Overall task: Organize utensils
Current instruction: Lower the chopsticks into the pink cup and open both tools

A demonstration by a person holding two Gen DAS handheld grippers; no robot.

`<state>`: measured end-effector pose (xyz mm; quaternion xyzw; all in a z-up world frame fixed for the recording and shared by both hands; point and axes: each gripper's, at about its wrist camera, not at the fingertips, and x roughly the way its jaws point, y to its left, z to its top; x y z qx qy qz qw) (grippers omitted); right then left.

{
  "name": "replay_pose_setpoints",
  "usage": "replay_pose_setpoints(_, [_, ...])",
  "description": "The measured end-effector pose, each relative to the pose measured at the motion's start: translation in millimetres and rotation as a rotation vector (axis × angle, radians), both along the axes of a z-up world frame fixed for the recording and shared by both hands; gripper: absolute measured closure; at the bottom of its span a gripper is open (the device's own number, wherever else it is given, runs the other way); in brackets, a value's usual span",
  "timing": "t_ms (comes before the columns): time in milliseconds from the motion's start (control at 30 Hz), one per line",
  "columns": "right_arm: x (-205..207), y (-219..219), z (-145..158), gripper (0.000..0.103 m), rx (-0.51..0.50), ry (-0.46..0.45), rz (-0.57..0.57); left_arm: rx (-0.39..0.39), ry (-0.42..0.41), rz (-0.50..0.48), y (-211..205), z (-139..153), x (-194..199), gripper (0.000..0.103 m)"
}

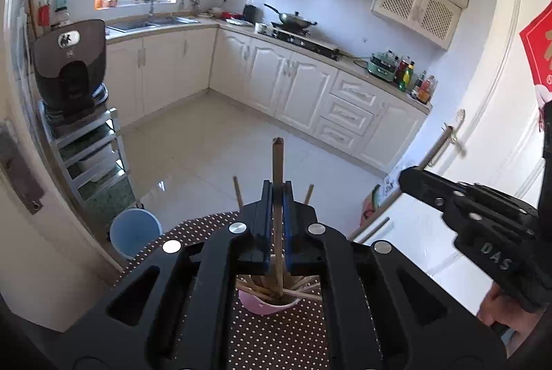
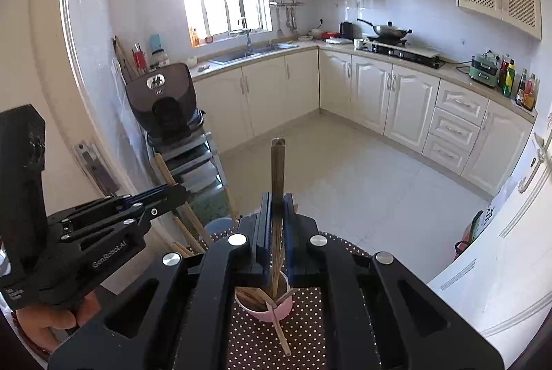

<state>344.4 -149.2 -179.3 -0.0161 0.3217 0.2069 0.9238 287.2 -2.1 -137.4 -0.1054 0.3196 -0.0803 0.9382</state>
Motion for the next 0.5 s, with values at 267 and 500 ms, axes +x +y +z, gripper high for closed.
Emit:
replay_pose_setpoints(267, [1, 4, -20, 0.098, -0.020, 0.046, 0.012, 0.004, 0.011, -0.057, -8, -18, -4, 0.097])
replay_pose_setpoints(500, [1, 6, -35, 0.098, -0.031, 0.097, 0.017, 0.036, 0.052, -0.089, -13, -33, -14, 0.097])
